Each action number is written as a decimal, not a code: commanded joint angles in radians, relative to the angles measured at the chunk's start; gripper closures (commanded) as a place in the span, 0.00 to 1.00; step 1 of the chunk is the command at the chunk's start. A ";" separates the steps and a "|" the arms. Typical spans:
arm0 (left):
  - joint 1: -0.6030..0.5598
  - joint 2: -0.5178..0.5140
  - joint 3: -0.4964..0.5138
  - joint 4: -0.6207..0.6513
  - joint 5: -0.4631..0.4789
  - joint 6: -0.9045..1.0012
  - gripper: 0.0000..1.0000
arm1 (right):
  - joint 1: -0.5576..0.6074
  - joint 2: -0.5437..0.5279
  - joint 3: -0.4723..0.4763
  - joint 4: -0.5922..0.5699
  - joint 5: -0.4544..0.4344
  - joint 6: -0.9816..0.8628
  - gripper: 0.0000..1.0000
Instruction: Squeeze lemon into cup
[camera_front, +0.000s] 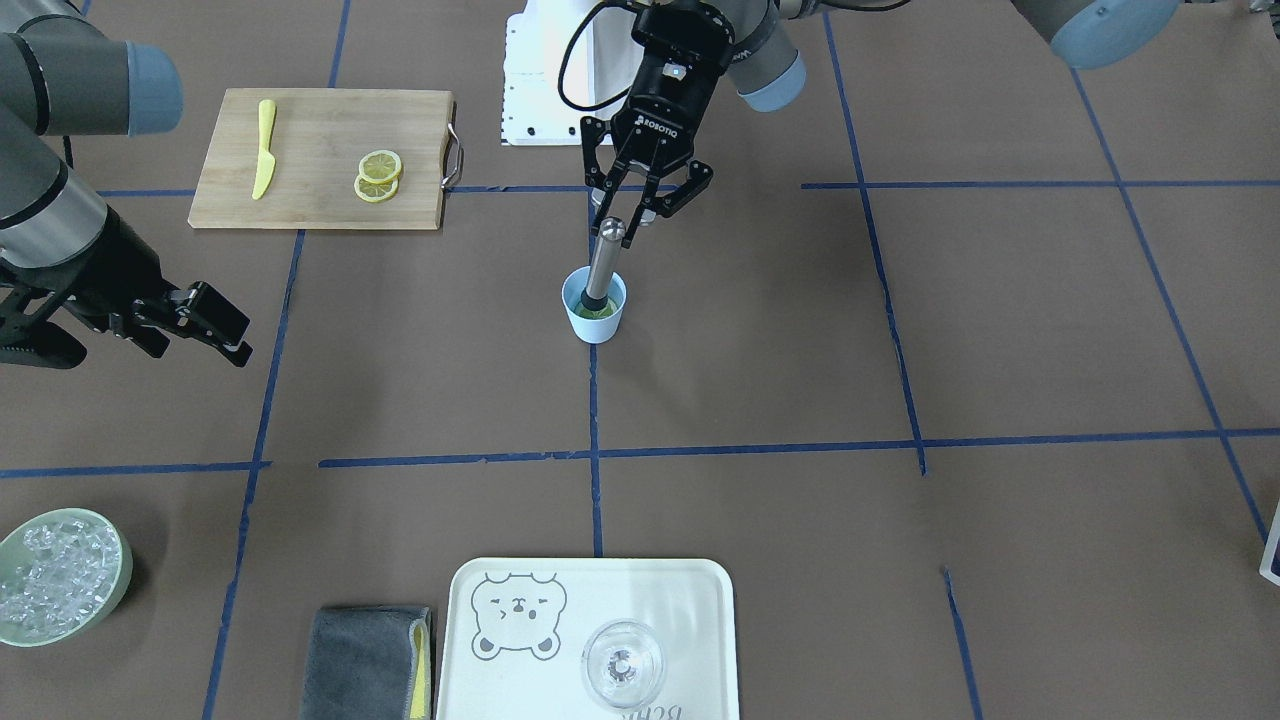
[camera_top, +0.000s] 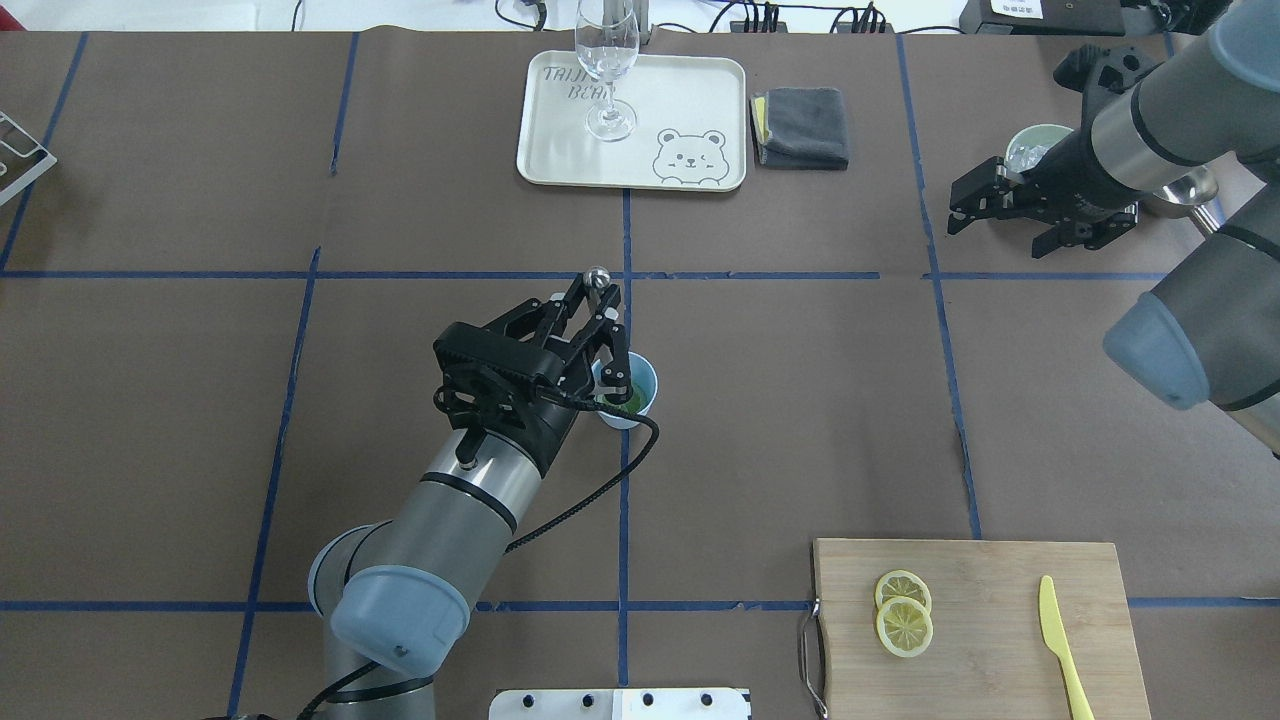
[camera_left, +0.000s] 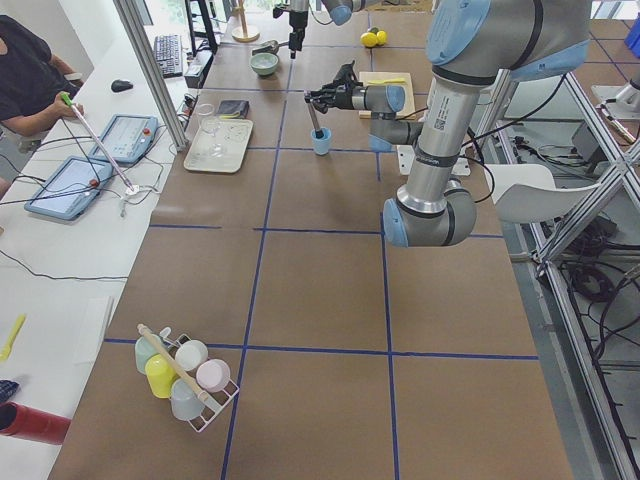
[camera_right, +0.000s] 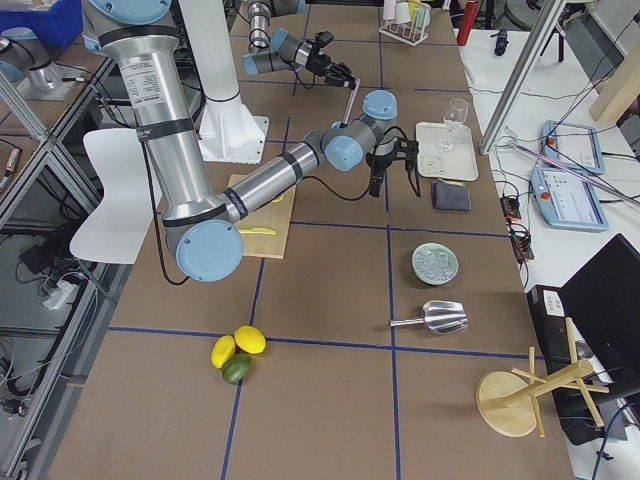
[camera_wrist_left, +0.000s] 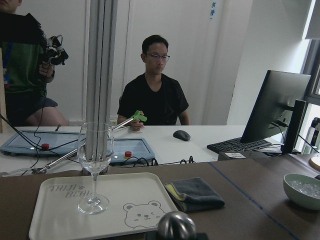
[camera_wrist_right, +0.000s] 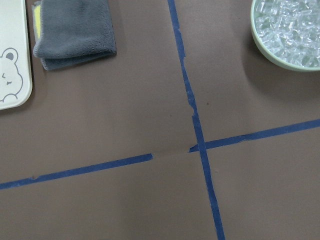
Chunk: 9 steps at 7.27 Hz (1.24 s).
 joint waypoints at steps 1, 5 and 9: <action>0.013 -0.004 0.064 -0.033 0.012 -0.004 1.00 | 0.000 -0.001 0.000 0.000 0.000 0.001 0.00; 0.021 -0.007 0.069 -0.040 0.012 -0.004 1.00 | -0.002 0.001 0.000 0.000 0.001 0.001 0.00; -0.002 -0.025 -0.080 -0.041 0.002 0.073 1.00 | -0.002 0.001 0.002 0.000 0.000 0.002 0.00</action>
